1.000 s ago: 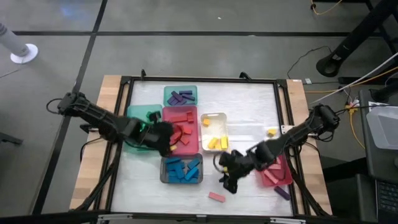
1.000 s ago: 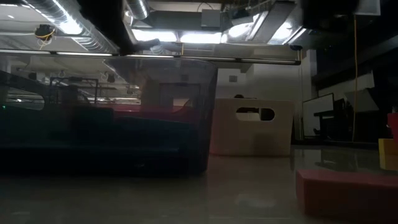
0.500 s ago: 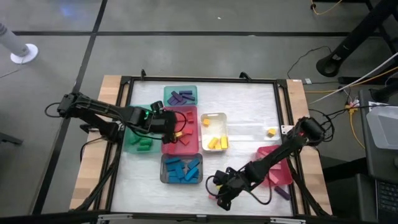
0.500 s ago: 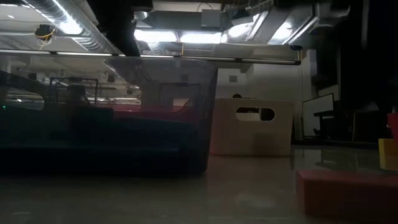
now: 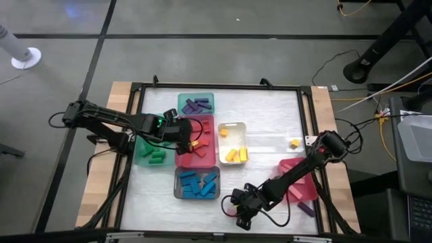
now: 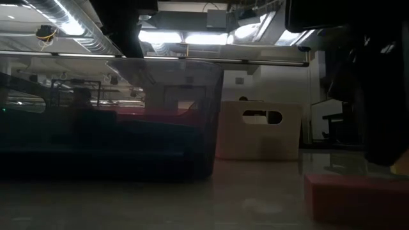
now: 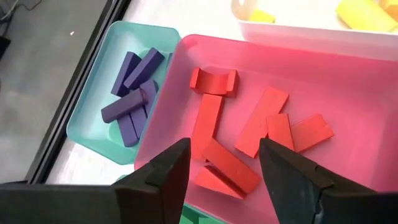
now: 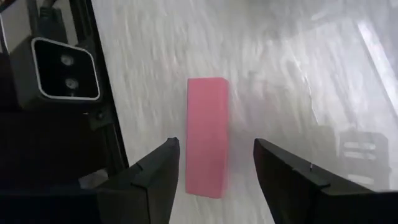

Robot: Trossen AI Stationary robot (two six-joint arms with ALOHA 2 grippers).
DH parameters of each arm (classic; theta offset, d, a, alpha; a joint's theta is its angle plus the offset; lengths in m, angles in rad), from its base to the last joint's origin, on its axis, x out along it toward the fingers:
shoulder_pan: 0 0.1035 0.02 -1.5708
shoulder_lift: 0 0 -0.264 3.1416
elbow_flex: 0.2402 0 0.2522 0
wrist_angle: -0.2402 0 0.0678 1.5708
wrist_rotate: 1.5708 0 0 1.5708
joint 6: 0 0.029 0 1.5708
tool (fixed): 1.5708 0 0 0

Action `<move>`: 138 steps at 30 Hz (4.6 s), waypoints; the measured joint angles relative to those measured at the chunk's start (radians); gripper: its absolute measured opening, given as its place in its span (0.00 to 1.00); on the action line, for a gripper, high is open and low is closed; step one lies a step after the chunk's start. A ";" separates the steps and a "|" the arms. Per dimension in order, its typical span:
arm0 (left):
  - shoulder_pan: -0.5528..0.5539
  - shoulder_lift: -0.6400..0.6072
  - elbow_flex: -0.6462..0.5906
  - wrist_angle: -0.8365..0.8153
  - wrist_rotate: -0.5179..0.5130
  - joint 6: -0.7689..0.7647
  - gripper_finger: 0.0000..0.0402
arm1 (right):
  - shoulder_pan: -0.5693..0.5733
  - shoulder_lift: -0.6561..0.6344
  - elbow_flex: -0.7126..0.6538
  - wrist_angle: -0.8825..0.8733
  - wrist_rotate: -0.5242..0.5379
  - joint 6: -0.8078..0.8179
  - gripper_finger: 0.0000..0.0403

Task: Sort blocks
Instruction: Put the pink block into the bottom pink bin, then put the yellow block into the white bin

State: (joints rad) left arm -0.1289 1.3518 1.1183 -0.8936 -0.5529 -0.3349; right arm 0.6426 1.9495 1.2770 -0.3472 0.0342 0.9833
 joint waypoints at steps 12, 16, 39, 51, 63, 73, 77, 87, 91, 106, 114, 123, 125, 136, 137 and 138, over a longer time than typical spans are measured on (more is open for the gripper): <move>0.000 0.000 0.000 0.005 0.000 -0.008 0.44 | 0.086 0.019 0.001 -0.002 0.049 0.005 0.51; 0.000 0.000 0.000 0.016 0.000 -0.009 0.44 | 0.084 0.031 0.000 -0.022 0.104 0.007 0.51; -0.002 -0.002 0.000 0.014 0.003 -0.055 0.44 | 0.050 0.066 0.001 -0.020 0.128 0.096 0.15; -0.002 -0.002 0.000 0.014 0.003 -0.055 0.44 | -0.057 -0.129 -0.002 -0.140 0.005 0.084 0.14; -0.002 -0.002 0.000 0.014 0.004 -0.058 0.44 | -0.060 -0.453 0.000 -0.825 -0.094 0.085 0.15; -0.002 -0.002 0.000 0.014 0.003 -0.063 0.44 | -0.052 -0.507 -0.052 -1.152 -0.120 0.000 0.16; -0.002 -0.002 0.000 0.015 0.003 -0.065 0.44 | -0.046 -0.509 -0.115 -1.159 -0.129 -0.051 0.18; -0.002 -0.002 0.000 0.014 0.003 -0.064 0.44 | -0.048 -0.509 -0.226 -1.199 -0.210 -0.047 0.26; -0.002 -0.002 0.000 0.015 0.003 -0.062 0.44 | -0.048 -0.509 -0.226 -1.199 -0.243 -0.046 0.34; -0.002 -0.002 0.000 0.020 0.003 -0.062 0.44 | -0.353 -0.538 -0.145 -1.221 -0.078 -0.269 0.40; -0.002 -0.002 0.000 0.022 0.003 -0.108 0.44 | -0.624 -0.573 -0.233 -1.224 -0.061 -0.435 0.40; -0.001 -0.002 0.000 0.022 0.003 -0.111 0.44 | -0.844 -0.572 -0.392 -1.111 -0.062 -0.645 0.40; -0.001 -0.002 0.000 0.022 0.003 -0.111 0.44 | -0.878 -0.572 -0.425 -1.086 -0.062 -0.652 0.40; -0.001 -0.002 0.000 0.022 0.003 -0.112 0.44 | -0.933 -0.572 -0.523 -0.956 -0.079 -0.750 0.40; -0.001 -0.002 0.000 0.022 0.003 -0.112 0.44 | -0.933 -0.572 -0.527 -0.954 -0.078 -0.753 0.40; -0.001 -0.002 0.000 0.022 0.003 -0.111 0.44 | -0.933 -0.572 -0.530 -0.953 -0.075 -0.755 0.40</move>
State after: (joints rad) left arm -0.1299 1.3495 1.1186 -0.8716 -0.5503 -0.4461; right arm -0.2901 1.3773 0.7474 -1.2999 -0.0412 0.2287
